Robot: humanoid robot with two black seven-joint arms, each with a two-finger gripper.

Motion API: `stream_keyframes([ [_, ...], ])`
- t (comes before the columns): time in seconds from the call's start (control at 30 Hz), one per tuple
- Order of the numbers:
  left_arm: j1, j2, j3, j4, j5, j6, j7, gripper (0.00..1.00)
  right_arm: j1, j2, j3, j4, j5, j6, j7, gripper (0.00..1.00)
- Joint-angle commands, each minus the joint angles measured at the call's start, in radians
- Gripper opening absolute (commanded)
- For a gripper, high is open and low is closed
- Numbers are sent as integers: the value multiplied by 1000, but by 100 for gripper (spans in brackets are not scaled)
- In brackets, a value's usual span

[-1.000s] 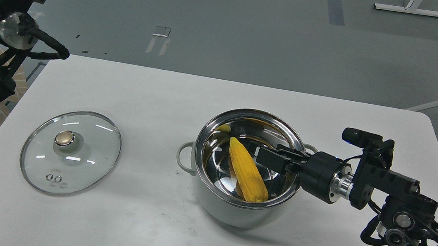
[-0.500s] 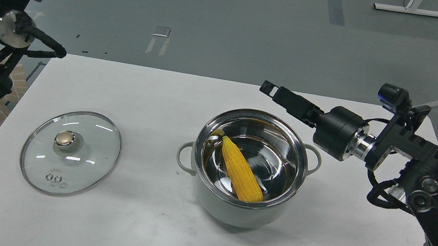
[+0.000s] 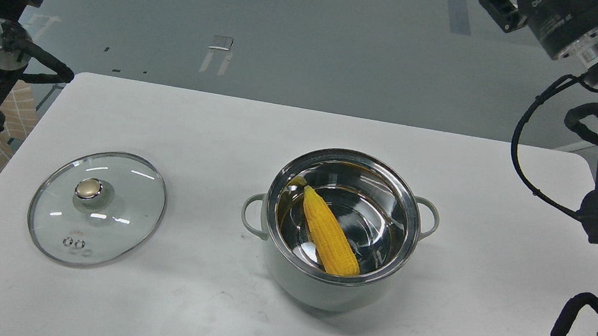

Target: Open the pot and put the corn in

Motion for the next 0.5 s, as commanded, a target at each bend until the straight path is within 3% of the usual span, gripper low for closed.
stream_keyframes([
  [0.0, 3, -25, -24, 98, -16, -12, 19, 98, 51, -3, 64, -187, 113, 0, 86, 100],
  [0.1, 1, -43, -25, 132, -18, -17, 40, 98, 50, -13, 62, -215, 162, 0, 115, 100],
  [0.47, 6, -63, -19, 129, -15, -15, 42, 98, 39, -25, 61, -200, 178, 0, 115, 100],
])
